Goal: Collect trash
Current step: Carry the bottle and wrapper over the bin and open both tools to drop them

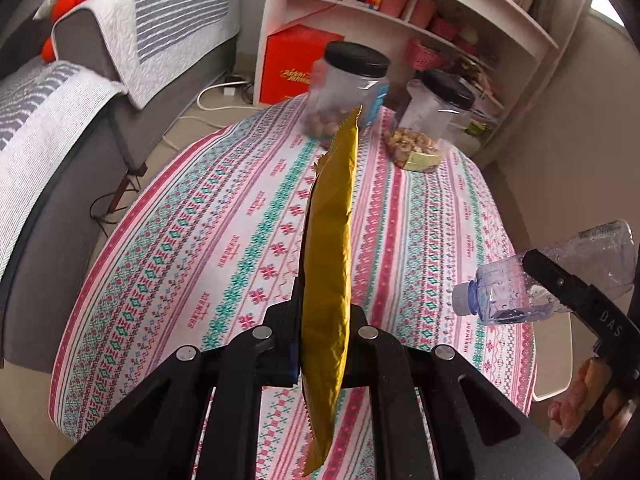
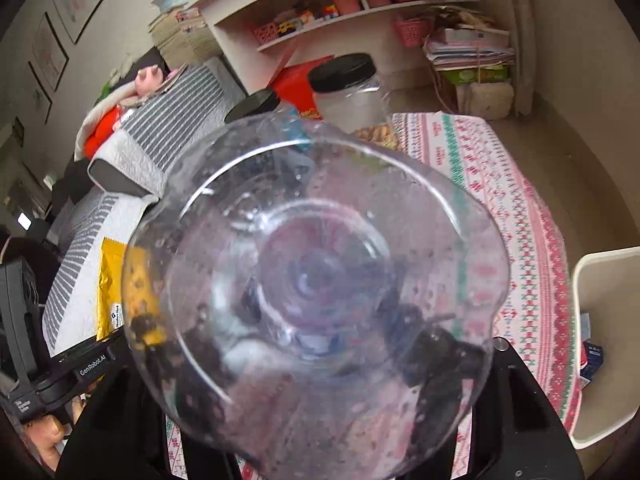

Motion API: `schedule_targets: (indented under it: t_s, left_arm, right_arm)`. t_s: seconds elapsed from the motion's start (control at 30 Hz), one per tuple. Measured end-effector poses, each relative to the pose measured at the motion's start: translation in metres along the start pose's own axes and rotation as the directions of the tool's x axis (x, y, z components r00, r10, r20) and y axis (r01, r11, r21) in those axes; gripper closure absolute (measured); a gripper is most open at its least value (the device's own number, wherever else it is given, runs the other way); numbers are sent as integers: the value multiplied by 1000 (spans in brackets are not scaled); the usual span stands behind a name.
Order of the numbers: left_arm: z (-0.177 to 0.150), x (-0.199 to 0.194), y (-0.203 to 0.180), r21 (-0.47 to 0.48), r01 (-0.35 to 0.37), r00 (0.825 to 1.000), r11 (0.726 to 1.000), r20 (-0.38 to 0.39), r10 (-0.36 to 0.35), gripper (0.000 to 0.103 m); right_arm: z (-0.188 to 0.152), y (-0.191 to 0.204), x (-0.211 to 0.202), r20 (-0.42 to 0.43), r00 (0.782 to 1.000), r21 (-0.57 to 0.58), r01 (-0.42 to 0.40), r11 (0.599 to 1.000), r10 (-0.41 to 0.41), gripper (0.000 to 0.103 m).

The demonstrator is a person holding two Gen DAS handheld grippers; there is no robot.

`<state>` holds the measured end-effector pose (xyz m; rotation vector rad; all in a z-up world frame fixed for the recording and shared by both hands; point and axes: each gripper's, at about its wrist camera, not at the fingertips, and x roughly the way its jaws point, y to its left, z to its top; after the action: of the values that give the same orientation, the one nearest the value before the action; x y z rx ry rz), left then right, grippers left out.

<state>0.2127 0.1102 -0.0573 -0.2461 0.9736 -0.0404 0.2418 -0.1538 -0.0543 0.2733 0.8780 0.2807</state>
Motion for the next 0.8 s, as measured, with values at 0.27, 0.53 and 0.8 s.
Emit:
schedule_targets:
  t_s: [0.27,0.53,0.8]
  left_arm:
    - [-4,-3,-42,62,38,999,997,26,-40,93]
    - [-10,6,-86,122,74,997,990,11,-76,93]
    - [-17,19,-141,175,140,990,975,-21,-138,93]
  right_arm:
    - [3,-41,-41,67,996,51,55,997,-58,52]
    - [5,-98,-84,133,975,137,162,977,-180,52]
    - [-1,-157,-127,153,931,214,296,931,-331,51]
